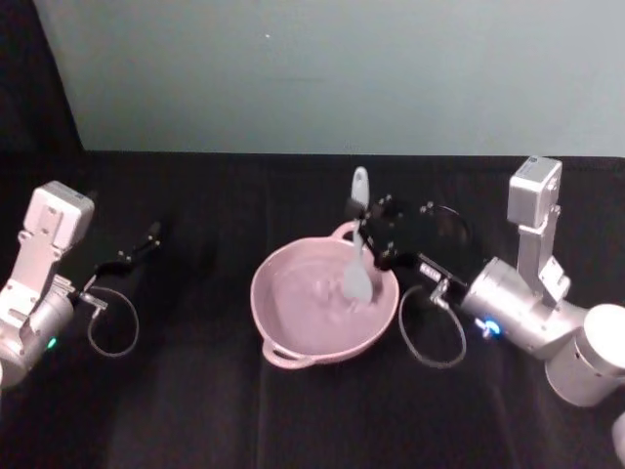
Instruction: Use the one hand to pick up the spoon and stir the clear water in the bowl.
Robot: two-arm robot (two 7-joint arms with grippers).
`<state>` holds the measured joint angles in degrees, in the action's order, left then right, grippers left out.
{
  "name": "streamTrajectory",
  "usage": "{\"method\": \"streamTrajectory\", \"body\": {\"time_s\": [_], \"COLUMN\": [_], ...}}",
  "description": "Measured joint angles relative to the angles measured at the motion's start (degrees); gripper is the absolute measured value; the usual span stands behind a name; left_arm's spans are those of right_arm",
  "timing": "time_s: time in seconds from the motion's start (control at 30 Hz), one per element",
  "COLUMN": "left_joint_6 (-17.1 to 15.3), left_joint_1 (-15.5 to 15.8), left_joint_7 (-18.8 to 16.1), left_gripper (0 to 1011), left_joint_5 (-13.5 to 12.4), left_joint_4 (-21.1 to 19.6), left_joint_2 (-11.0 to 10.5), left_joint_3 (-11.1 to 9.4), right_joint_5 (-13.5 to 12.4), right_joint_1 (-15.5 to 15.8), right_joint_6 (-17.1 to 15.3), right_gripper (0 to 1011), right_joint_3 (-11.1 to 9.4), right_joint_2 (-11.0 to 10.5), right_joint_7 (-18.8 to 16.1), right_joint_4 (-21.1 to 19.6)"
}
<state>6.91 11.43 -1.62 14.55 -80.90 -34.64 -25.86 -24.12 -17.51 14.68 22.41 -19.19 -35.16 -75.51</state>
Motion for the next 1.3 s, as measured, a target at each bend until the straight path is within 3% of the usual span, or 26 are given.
{"method": "streamTrajectory", "body": {"time_s": [0.17,0.33,0.47,0.63,0.73,0.93,1.1,1.3], "left_joint_6": [0.0,0.0,0.0,0.0,0.0,0.0,0.0,0.0], "left_joint_1": [0.0,0.0,0.0,0.0,0.0,0.0,0.0,0.0], "left_joint_7": [0.0,0.0,0.0,0.0,0.0,0.0,0.0,0.0], "left_gripper": [1011,1011,1011,1011,1011,1011,1011,1011], "left_joint_5": [0.0,0.0,0.0,0.0,0.0,0.0,0.0,0.0], "left_joint_4": [0.0,0.0,0.0,0.0,0.0,0.0,0.0,0.0], "left_joint_2": [0.0,0.0,0.0,0.0,0.0,0.0,0.0,0.0], "left_joint_3": [0.0,0.0,0.0,0.0,0.0,0.0,0.0,0.0], "right_joint_5": [-5.5,-7.4,-7.9,-5.9,-2.2,3.6,5.3,3.2], "right_joint_1": [1.9,1.9,0.3,-2.7,-4.9,-6.6,-5.9,-3.1], "right_joint_6": [-3.8,-3.0,-0.8,4.0,8.9,15.3,15.3,10.9], "right_gripper": [111,112,112,111,112,111,111,111], "right_joint_3": [1.4,2.7,4.0,4.7,4.5,3.3,2.0,1.2], "right_joint_2": [-1.1,0.0,2.2,4.9,6.6,7.3,5.4,2.2], "right_joint_7": [-4.7,-6.2,-6.6,-5.3,-2.7,1.3,2.1,-1.2], "right_joint_4": [-3.1,-3.2,0.0,5.9,10.5,14.2,12.3,6.7]}}
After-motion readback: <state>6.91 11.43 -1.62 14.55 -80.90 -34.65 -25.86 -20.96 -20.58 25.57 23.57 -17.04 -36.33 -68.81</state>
